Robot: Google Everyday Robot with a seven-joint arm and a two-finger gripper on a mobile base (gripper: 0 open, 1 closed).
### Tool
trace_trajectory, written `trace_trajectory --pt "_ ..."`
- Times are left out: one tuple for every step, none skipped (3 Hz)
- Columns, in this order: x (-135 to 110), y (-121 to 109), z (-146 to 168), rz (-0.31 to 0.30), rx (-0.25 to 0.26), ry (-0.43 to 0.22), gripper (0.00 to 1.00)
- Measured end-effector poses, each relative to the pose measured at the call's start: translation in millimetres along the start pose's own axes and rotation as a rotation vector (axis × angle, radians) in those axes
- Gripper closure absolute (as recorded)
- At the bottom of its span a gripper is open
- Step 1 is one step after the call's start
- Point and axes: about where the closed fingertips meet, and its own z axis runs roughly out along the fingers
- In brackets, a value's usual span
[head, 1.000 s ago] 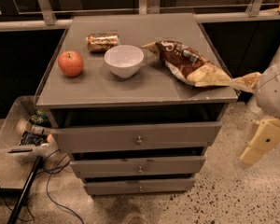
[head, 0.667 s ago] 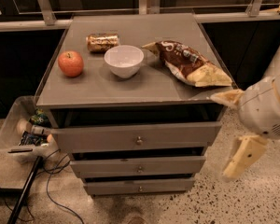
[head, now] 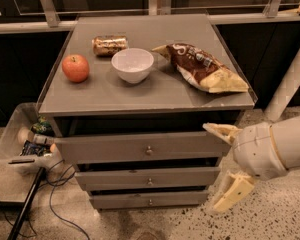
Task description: Open top drawer
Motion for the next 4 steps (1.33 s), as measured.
trace_trajectory --pt "2 1 35 -0.037 0.054 0.032 0.0" --pt "23 -32 58 -0.044 0.149 0.166 0.0" --pt "22 -56 63 -0.055 0.22 0.207 0.0" --pt "22 -56 63 -0.055 0.22 0.207 0.0"
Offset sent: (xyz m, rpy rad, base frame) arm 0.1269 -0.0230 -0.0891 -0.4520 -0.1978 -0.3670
